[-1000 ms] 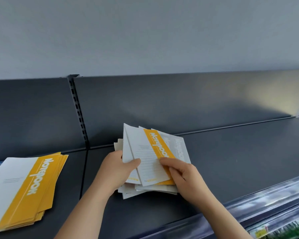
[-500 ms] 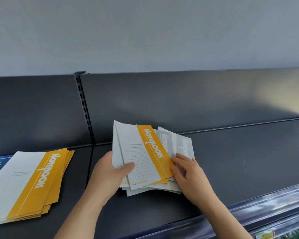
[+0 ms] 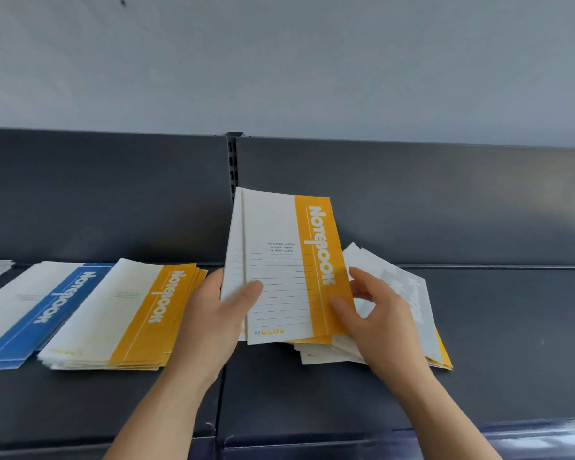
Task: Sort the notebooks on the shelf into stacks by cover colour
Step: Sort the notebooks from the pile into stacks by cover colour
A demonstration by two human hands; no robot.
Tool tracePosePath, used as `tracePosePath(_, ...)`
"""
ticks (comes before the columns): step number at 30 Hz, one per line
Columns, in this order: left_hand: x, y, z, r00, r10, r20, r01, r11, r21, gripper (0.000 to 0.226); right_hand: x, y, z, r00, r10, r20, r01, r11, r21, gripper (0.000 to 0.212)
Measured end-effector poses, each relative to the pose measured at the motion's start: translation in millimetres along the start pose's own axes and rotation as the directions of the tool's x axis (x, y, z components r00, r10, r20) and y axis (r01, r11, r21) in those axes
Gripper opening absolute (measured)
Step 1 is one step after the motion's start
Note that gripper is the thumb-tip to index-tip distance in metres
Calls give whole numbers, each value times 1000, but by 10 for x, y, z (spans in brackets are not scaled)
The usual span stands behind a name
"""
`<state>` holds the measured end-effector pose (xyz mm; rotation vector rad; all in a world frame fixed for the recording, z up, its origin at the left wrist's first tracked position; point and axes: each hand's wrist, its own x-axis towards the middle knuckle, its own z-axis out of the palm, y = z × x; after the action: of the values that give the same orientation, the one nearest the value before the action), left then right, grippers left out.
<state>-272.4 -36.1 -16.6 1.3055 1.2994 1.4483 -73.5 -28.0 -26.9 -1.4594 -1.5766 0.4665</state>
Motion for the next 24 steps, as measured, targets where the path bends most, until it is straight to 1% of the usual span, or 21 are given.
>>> tracePosePath(4, -48, 18, -354, 996, -2, -90, -2, 999, -39, 16, -39, -277, 249, 998, -32, 57, 24, 991, 132, 35)
tracePosePath(8, -131, 13, -867, 986, -15, -167, 11, 1000, -22, 12, -138, -615, 652, 988, -58, 145, 30, 981, 189, 32)
tracePosePath(11, -213, 23, -1344, 982, -27, -188, 31, 999, 19, 24, -245, -883, 1020, 978, -61, 201, 12, 972, 235, 28)
tracePosePath(19, -492, 64, -2742, 958, -10, -287, 50, 990, 133, 22, -627, -1732, 2132, 959, -16, 284, -82, 941, 328, 29)
tracePosePath(21, -564, 53, -3076, 946, -16, -323, 63, 989, 136, 19, -742, -1943, 2417, 951, -7, 309, -109, 928, 356, 33)
tracePosePath(23, -636, 31, -3380, 940, -41, -340, 87, 989, 122, 14, -846, -2110, 2661, 945, -16, 325, -114, 920, 376, 31)
tracePosePath(24, -669, 19, -3522, 939, -57, -340, 103, 988, 119, 16, -895, -2185, 2776, 943, -25, 331, -108, 920, 378, 29)
